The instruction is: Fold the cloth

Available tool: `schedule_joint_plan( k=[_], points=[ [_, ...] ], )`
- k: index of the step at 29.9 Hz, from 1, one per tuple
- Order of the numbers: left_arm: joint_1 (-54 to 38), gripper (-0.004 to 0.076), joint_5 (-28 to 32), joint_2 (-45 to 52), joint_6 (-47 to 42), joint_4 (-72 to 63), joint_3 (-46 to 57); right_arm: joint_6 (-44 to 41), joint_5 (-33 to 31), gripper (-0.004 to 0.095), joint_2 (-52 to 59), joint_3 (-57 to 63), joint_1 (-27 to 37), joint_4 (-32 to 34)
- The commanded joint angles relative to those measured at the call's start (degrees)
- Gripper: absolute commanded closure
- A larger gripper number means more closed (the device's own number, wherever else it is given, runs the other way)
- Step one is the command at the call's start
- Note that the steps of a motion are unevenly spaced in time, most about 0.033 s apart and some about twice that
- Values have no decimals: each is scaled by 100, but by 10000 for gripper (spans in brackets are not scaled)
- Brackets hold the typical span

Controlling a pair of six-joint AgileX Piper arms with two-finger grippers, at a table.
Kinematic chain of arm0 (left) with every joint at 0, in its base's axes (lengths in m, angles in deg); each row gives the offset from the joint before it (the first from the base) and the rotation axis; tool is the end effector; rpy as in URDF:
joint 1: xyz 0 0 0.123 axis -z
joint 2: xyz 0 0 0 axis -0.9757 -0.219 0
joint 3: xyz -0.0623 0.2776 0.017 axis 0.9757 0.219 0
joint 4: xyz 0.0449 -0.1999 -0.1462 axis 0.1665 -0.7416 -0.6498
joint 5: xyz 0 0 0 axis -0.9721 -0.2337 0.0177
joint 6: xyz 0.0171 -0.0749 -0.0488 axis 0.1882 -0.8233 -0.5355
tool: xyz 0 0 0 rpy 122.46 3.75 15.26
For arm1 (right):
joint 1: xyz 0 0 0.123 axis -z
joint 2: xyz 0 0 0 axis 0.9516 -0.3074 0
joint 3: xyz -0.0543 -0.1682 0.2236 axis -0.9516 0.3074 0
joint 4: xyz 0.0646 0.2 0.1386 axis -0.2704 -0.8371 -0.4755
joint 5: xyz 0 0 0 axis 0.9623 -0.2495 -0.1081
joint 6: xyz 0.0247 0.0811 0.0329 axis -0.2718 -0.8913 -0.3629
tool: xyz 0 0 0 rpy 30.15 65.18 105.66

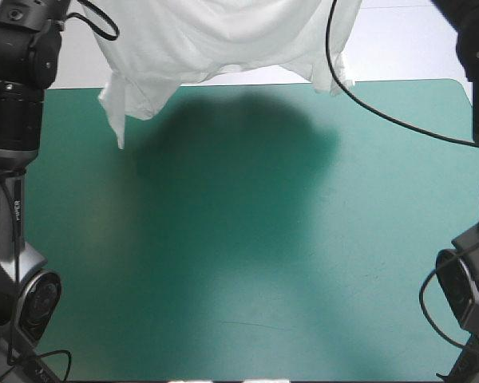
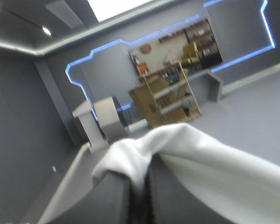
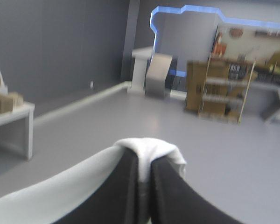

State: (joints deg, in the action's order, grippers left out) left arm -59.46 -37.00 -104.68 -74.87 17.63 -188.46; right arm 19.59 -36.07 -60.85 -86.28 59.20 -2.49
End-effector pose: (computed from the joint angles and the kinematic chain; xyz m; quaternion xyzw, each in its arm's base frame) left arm 0.3303 -0.0936 0.6056 0.1772 0.5807 0.0988 0.7884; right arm 0.3176 0.0833 0.6188 -0.1486 0.6190 0.0813 0.7669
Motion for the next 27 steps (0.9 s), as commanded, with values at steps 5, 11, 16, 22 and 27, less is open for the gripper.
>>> schedule_joint_plan(
  k=[5,11,16,22,27],
  points=[
    [0,703,-590,83,-61,-127,988,-433,-1654,924,-862,-94,10,249],
    [0,703,-1710,-306,-61,-101,1976,-987,-2449,923,-1724,140,10,118],
    [0,703,-2342,-407,-100,-138,3030,-989,-2449,923,-1419,1608,-1,38],
    [0,703,-2621,0,-128,-719,4518,-779,-2441,923,-243,4033,-1,100],
    [11,703,-2797,729,-128,-1237,5736,-739,-2441,923,780,5805,-1,127]
  ],
)
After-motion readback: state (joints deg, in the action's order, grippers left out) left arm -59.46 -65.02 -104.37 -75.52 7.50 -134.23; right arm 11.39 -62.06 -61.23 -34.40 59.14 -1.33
